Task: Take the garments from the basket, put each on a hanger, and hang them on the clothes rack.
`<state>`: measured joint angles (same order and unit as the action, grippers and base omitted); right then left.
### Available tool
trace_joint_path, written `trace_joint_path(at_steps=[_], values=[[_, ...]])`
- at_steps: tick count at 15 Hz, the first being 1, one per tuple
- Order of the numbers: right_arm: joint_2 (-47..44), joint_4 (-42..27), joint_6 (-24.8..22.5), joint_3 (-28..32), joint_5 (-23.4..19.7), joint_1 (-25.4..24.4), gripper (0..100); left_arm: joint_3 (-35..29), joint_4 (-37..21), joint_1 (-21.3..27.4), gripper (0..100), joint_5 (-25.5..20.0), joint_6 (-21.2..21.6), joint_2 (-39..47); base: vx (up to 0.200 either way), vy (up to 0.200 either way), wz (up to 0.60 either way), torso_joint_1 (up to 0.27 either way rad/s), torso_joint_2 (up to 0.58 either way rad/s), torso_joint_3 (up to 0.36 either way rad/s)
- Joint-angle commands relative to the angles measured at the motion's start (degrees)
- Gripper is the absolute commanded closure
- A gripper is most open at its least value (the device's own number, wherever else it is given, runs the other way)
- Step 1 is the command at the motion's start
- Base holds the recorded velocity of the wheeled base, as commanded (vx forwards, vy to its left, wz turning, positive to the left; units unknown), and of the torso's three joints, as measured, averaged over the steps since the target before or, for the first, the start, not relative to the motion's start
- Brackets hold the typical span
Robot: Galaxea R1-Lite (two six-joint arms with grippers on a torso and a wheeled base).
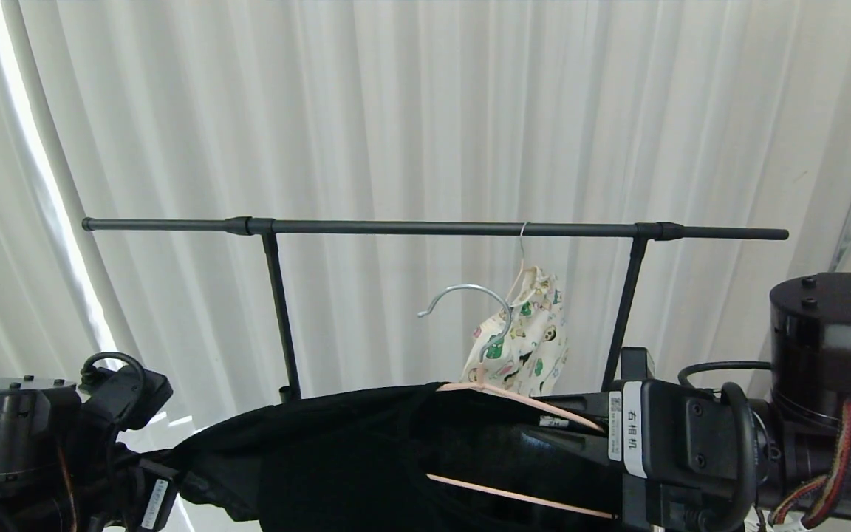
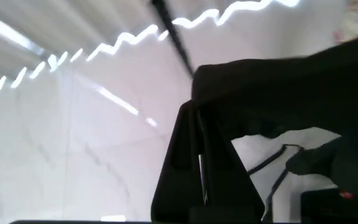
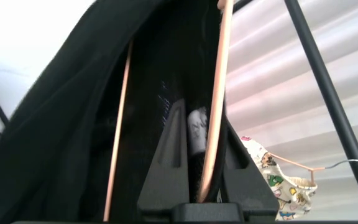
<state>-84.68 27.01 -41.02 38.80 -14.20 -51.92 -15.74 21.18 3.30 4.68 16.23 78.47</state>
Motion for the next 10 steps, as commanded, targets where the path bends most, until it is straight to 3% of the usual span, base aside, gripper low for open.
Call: trace_joint_path(at_steps=[1,2,3,6,10], values=[[0.04,0.06,-0.02,-0.04,-0.04,-0.02,100,-0.08,0.18,-0.58,100,0.15,0.03,0.19,0.0,0.0,0.0,0.0,0.0,0.0],[0.04,0.06,-0.02,-0.04,-0.04,-0.02,100,-0.26,1.06,0.56,100,0.15,-0.23,0.1,0.0,0.0,0.0,0.0,0.0,0.0],[0.04,0.06,-0.02,-0.04,0.05,-0.02,100,-0.26,2.64,1.09,0,0.15,-0.41,0.1,0.0,0.0,0.0,0.0,0.0,0.0],[0.04,0.06,-0.02,-0.04,0.23,0.06,100,-0.08,5.28,2.85,0,-0.37,-0.58,-1.04,0.0,0.0,0.0,0.0,0.0,0.0],[0.65,0.06,0.06,-1.01,0.23,2.96,100,0.53,6.25,3.82,0,-6.7,-3.75,-8.33,0.0,0.0,0.0,0.0,0.0,0.0]])
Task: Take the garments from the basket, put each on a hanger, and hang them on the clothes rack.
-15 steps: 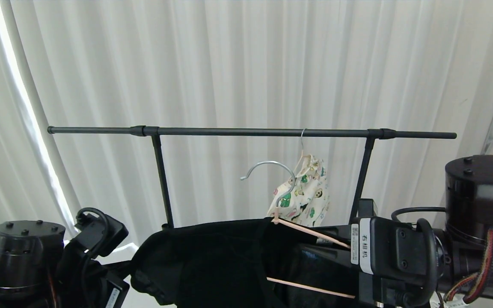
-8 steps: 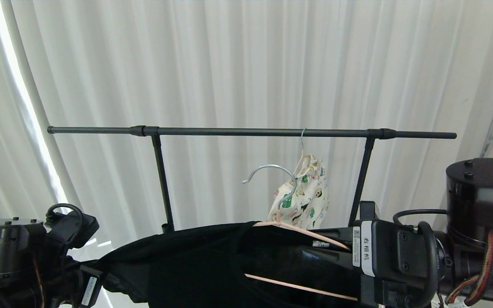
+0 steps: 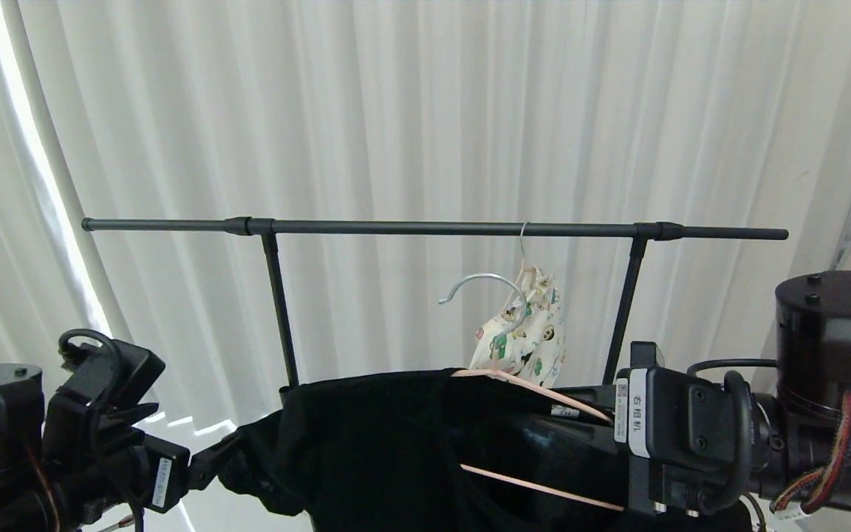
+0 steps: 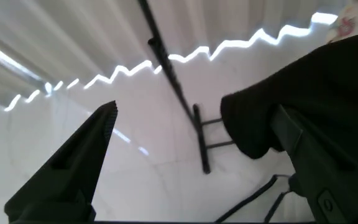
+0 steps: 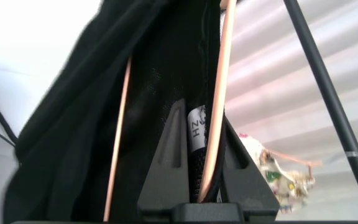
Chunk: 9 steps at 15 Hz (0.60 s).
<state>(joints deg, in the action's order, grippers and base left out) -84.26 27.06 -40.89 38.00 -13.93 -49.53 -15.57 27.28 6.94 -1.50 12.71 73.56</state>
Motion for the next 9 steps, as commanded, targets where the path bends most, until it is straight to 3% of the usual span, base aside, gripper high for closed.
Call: trace_joint_path(at_steps=[1,4,9], values=[[0.85,0.27,0.11,-2.05,-0.04,3.12,100,0.98,0.05,0.09,0,-5.44,-3.22,-7.82,0.0,0.0,0.0,0.0,0.0,0.0],[1.56,2.12,0.9,-5.13,-0.13,6.82,100,2.03,0.05,0.09,0,-9.4,-4.45,-12.83,0.0,0.0,0.0,0.0,0.0,0.0],[4.37,4.05,2.57,-11.1,0.14,9.54,100,1.86,0.05,-0.17,0,-8.34,-3.4,-11.68,0.0,0.0,0.0,0.0,0.0,0.0]])
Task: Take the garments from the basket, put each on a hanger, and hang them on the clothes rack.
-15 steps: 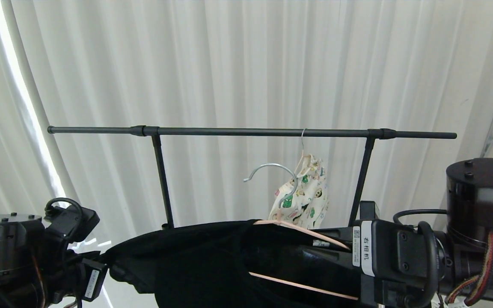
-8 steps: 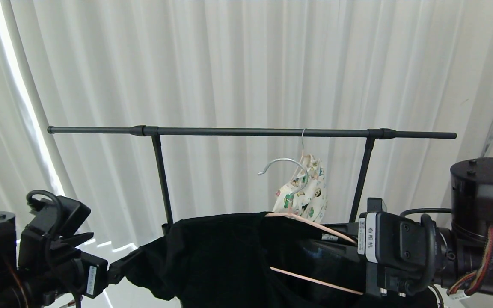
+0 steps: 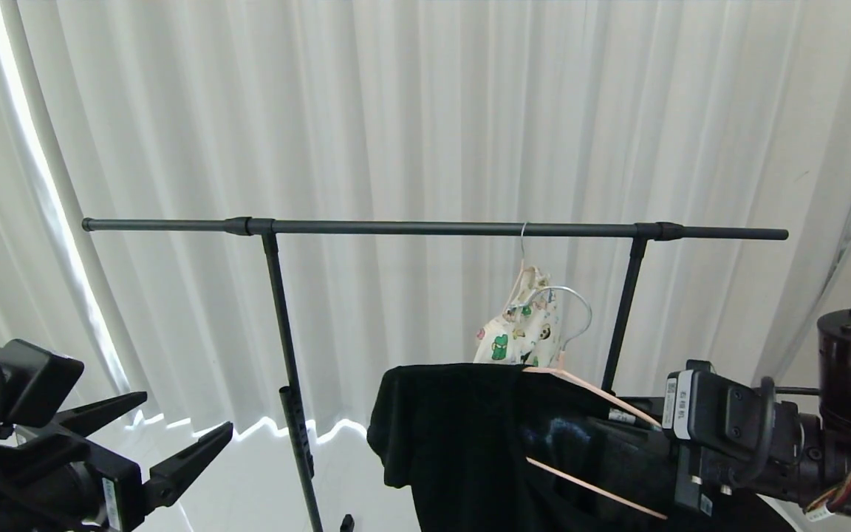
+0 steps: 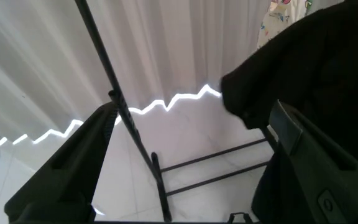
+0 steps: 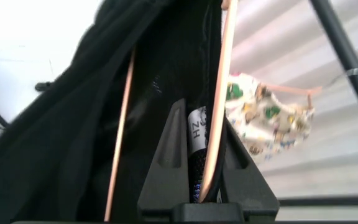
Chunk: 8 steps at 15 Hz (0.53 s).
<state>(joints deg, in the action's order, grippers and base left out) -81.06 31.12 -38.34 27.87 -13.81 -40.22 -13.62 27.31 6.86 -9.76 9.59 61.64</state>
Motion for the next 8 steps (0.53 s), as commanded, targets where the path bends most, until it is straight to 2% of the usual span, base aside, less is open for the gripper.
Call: trace_joint_path(at_steps=[1,2,4,8], values=[[1.51,-0.01,0.02,-1.59,0.1,0.23,100,-0.36,0.03,-0.1,0,0.98,1.13,0.68,0.0,0.0,0.0,0.0,0.0,0.0],[2.13,-0.01,0.37,-2.12,1.68,0.84,100,-1.41,0.11,-0.36,0,5.02,5.08,2.44,0.0,0.0,0.0,0.0,0.0,0.0],[2.83,-0.27,2.92,-2.38,3.35,1.19,100,-2.2,0.11,-0.27,0,10.12,7.81,2.88,0.0,0.0,0.0,0.0,0.0,0.0],[2.66,-1.5,3.97,-3.17,4.5,1.19,100,-1.94,0.11,-0.36,0,12.84,7.98,0.68,0.0,0.0,0.0,0.0,0.0,0.0]])
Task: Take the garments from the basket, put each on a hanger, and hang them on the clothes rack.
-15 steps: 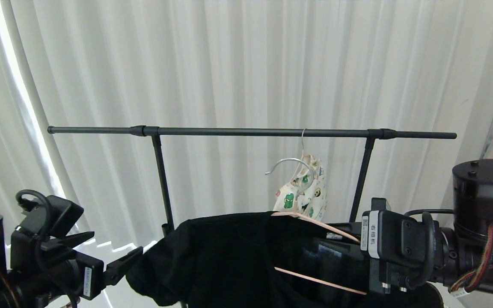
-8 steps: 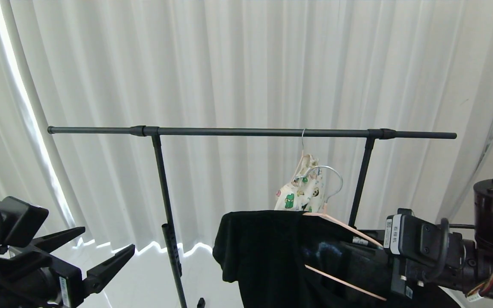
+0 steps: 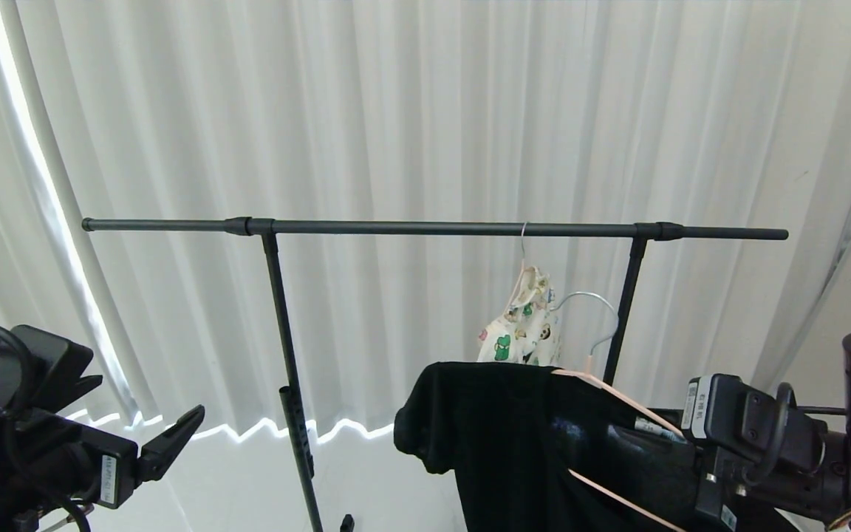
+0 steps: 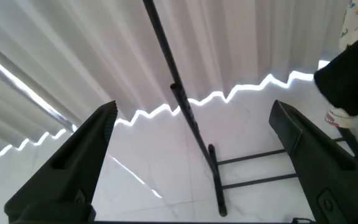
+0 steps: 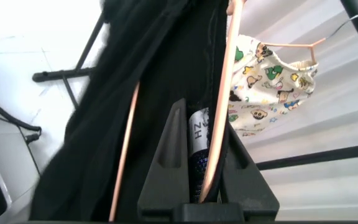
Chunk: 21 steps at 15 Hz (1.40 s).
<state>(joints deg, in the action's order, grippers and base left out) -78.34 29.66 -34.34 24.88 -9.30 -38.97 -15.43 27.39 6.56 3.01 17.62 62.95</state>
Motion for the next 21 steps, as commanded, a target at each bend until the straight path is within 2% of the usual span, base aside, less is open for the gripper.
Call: trace_joint_path(at_steps=[1,5,15,16,19,21], values=[[-0.15,-0.04,-0.02,-0.27,-0.01,0.04,100,-0.21,0.03,-0.05,0,0.07,-0.04,-0.73,0.0,0.0,0.0,0.0,0.0,0.0],[-0.5,-0.04,0.06,-0.27,0.07,0.04,100,-0.3,0.03,0.03,0,0.42,0.23,-0.46,0.0,0.0,0.0,0.0,0.0,0.0],[-2.0,0.05,2.0,0.08,0.16,0.92,100,-0.21,0.03,0.21,0,0.77,0.31,0.68,0.0,0.2,0.0,0.002,0.0,0.002],[-2.17,0.05,3.23,0.17,0.42,0.92,100,-0.21,0.03,0.3,0,0.68,0.23,0.59,0.0,0.0,0.0,0.0,0.0,0.0],[-4.37,-0.13,11.14,2.54,6.75,0.83,100,0.14,0.03,0.82,0,0.68,0.58,0.59,0.0,0.0,0.0,0.0,0.0,0.0],[-6.65,-2.5,14.57,5.88,10.18,0.83,100,0.23,0.03,0.82,0,0.68,0.58,0.68,0.0,0.0,0.0,0.0,0.0,0.0]])
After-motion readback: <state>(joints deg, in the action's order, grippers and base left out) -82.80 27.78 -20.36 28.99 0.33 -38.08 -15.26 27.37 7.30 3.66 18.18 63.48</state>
